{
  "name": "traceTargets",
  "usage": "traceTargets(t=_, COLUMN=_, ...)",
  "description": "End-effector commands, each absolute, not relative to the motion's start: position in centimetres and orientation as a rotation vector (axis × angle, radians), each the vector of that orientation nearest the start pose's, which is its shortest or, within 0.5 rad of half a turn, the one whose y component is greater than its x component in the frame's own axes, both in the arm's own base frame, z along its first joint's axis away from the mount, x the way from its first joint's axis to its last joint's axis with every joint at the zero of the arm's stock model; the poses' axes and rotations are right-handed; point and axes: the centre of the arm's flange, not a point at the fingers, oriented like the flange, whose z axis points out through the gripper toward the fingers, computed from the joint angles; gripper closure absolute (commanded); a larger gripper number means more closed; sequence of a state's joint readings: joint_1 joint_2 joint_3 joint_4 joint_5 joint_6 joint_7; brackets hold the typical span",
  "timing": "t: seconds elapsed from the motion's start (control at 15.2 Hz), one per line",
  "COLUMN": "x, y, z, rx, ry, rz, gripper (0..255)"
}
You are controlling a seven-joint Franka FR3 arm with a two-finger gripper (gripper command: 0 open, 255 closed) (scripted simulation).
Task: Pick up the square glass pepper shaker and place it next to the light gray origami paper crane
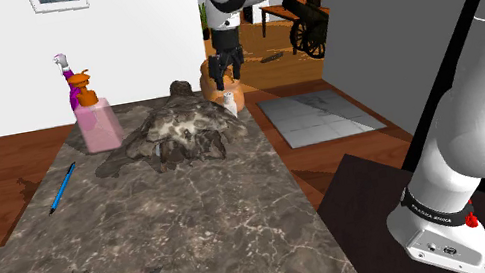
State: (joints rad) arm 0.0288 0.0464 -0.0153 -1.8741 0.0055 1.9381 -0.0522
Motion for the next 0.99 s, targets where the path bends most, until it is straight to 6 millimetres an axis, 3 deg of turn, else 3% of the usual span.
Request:
traceTargets(t=0.0, x=58.0, y=1.0, z=47.6, rx=-3.136, ry=-0.100, rz=-0.024, gripper=0)
traceTargets(t=0.4, x=58.0, y=1.0, z=44.6, rx=-3.136, ry=-0.100, rz=-0.024, gripper=0)
traceTargets(t=0.86, x=58.0, y=1.0, z=44.6, rx=-3.136, ry=-0.100, rz=-0.024, gripper=0)
traceTargets(t=0.92, x=58.0, y=1.0, z=44.6, rx=-3.136, ry=-0.100, rz=-0.024, gripper=255)
